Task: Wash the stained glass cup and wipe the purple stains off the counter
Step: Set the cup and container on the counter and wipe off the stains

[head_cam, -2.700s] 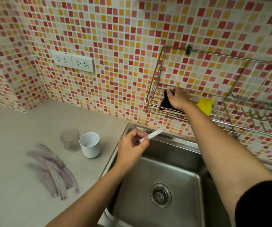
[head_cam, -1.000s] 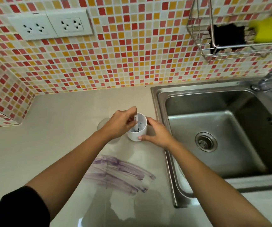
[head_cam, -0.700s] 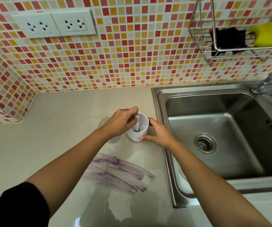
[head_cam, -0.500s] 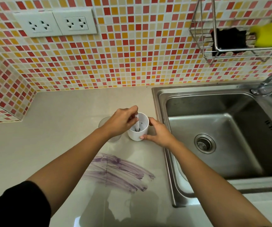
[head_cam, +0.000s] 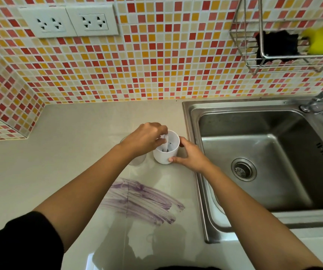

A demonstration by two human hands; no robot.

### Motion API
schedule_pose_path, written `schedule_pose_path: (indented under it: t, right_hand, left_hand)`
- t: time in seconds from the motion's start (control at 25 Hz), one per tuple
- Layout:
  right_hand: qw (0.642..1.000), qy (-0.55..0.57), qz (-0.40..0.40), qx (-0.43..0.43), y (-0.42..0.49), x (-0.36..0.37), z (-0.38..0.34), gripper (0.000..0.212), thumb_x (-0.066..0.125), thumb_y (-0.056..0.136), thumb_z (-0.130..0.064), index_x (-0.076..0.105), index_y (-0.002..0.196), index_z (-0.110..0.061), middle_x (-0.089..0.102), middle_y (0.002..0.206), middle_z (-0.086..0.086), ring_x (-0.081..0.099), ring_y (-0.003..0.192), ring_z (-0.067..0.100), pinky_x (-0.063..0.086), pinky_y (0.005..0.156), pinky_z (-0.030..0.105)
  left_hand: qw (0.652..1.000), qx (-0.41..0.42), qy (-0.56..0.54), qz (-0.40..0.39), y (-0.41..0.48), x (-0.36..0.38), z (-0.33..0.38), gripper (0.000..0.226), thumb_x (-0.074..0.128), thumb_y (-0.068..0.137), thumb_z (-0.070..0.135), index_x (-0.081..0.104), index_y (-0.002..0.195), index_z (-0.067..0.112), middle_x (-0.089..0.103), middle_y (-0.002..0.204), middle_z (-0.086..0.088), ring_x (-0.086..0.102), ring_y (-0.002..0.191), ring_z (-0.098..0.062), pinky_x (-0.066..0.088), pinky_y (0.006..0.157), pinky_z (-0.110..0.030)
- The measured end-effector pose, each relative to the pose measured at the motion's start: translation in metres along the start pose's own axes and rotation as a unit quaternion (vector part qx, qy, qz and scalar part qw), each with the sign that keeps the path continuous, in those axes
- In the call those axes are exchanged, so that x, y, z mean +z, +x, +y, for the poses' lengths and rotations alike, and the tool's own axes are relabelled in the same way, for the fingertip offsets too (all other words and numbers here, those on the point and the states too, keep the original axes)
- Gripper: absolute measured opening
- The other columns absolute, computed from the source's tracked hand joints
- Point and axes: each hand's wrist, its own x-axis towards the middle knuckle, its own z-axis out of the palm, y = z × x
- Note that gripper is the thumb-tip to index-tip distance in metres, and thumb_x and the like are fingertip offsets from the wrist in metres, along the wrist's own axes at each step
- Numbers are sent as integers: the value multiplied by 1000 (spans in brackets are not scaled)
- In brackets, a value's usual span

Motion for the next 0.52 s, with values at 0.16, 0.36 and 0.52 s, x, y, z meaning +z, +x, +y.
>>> schedule_pose_path:
  t: [0.16, 0.36, 0.52]
  right_hand:
    - [1000, 1, 20, -15, -4, 5, 3, 87, 83, 65, -34, 36, 138, -21, 49, 137, -2, 44, 123, 13, 32, 98, 23]
    - [995, 74, 59, 11, -2, 23, -8, 90, 87, 60, -27, 37, 134, -18, 51, 129, -3, 48, 120, 14, 36, 94, 21]
    - [970, 168, 166, 56, -10, -4, -15, 88, 88, 58, -20, 38, 131, -18, 48, 132, 4, 50, 116, 20, 48, 92, 34]
  left_hand:
    - [973, -151, -140, 101, -27, -18, -45, 58, 69, 80, 22, 48, 134, 16, 57, 127, -10, 57, 109, -21, 48, 91, -30]
    - [953, -247, -125, -123, -54, 24, -63, 104, 80, 65, 41, 12, 143, 41, 13, 153, -10, 22, 138, -37, 35, 104, -42]
    - [943, -245, -221, 44, -45, 36, -59, 91, 81, 64, 34, 24, 134, 38, 39, 127, -2, 49, 110, -25, 47, 84, -31]
